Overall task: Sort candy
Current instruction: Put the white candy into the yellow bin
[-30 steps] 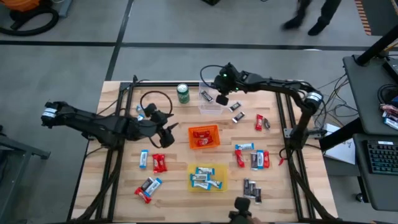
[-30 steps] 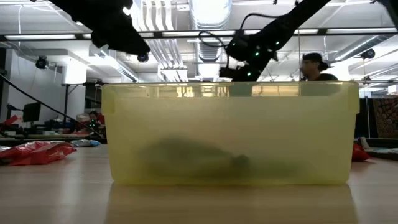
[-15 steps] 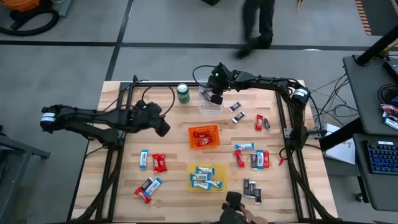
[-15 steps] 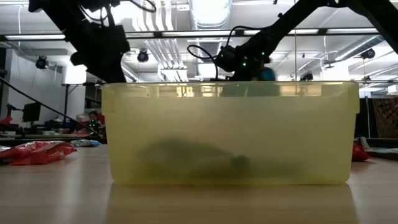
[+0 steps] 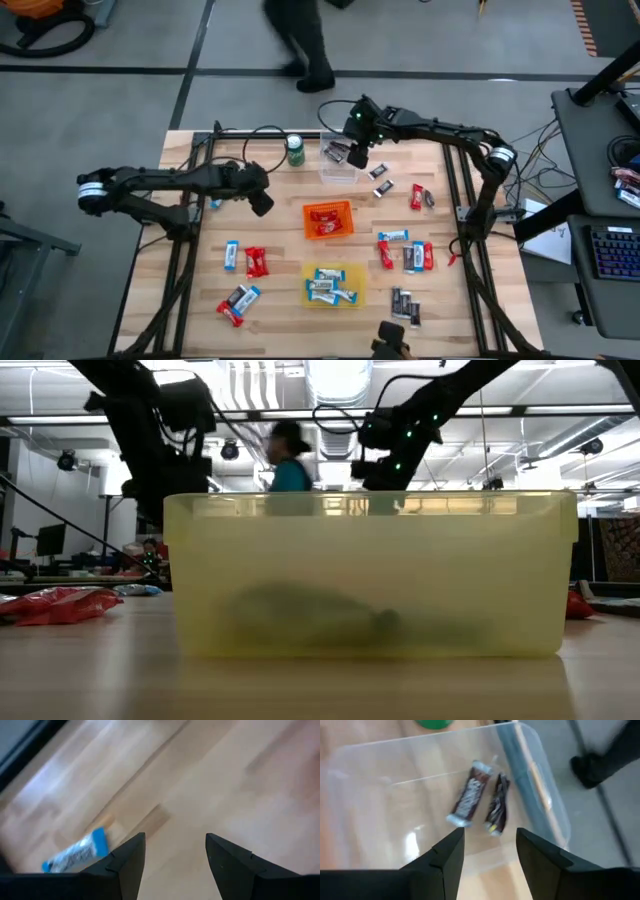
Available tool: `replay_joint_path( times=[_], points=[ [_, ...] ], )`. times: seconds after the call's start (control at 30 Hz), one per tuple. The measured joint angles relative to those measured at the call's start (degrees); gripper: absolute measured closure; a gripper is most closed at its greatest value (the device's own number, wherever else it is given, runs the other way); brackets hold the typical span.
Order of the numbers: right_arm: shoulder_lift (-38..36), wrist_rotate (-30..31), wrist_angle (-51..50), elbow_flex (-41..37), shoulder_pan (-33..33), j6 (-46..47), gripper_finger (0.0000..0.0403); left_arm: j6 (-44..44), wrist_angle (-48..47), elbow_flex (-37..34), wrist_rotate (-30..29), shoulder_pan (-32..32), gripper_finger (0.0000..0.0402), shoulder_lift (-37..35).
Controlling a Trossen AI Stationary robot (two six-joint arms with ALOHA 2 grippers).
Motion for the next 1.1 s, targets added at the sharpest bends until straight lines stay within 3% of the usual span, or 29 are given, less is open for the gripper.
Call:
replay_joint_path(
  times=[0.23,0.5,0.8,1.1],
  points=[
    [-4.3,-3.4,-2.9,-1.0,1.8,1.8,0.0231,-6.7,-6.3,0.2,-0.3,4.9,0.0211,8.4],
    [-5.9,-3.5,-3.0,-1.5,4.5,1.9,0.0234,-8.8,-8.9,0.2,-0.4,5.9,0.0211,16.1],
    [-5.8,-3.5,-3.0,-1.9,6.3,2.4,0.0232,-16.9,-23.2,0.2,-5.0,6.1,0.0211,15.5],
    [-5.8,-3.5,-3.0,-2.0,7.0,2.8,0.0232,-13.0,-18.1,-1.3,-3.8,8.6,0.0211,15.5]
  ],
)
